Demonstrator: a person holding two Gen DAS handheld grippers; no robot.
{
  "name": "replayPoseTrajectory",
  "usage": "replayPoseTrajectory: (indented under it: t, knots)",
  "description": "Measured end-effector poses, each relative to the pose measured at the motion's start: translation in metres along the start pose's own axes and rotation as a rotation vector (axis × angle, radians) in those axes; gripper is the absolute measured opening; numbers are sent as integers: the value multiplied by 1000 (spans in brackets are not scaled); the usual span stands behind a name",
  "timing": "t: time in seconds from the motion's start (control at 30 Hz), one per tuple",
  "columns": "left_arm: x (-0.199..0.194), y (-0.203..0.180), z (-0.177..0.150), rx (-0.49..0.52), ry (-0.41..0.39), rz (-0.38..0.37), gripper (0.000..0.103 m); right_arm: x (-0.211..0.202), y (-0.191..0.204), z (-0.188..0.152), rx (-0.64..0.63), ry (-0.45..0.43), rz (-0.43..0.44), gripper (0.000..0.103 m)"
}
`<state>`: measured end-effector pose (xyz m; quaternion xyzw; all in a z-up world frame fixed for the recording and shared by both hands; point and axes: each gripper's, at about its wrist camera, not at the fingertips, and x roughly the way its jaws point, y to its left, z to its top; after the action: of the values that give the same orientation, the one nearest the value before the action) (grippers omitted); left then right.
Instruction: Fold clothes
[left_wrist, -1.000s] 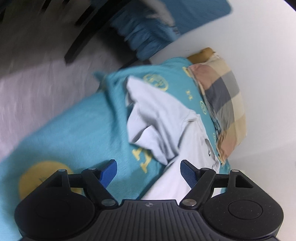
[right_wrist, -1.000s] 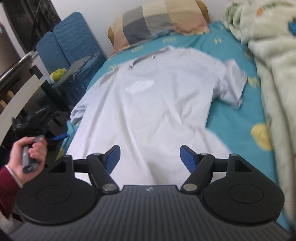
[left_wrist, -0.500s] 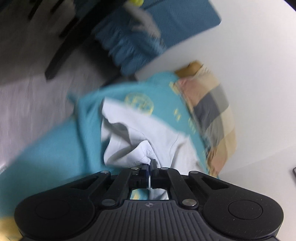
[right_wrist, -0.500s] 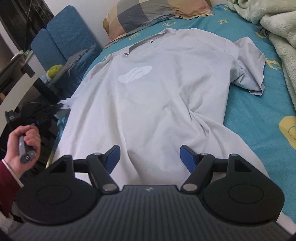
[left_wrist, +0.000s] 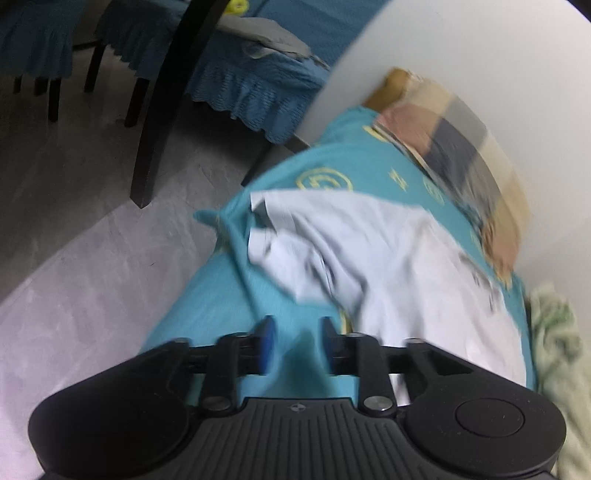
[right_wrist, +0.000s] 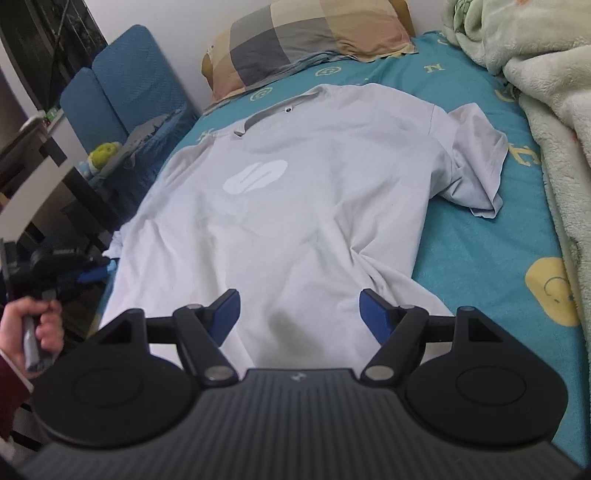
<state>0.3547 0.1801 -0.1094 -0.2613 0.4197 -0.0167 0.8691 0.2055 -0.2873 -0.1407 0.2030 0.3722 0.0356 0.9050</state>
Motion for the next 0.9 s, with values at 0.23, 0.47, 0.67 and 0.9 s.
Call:
replayPoseTrajectory:
  t: [0.23,0.47,0.67,0.9]
  knots:
    - [-80,-6,-65,72,275,11,71,-35,-15,2,-118,100,-78,73]
    - [-121,-8,-137,182,543,64,78,-95,-42,-7,-149,189,-71,73]
    - [-123,-15,-167,293,656,105,79,-87,-57,-29,-189,344,-172,73]
    - [-141,-27,-181,417,667,95,6,-63,-53,-43,-268,493,-231,71]
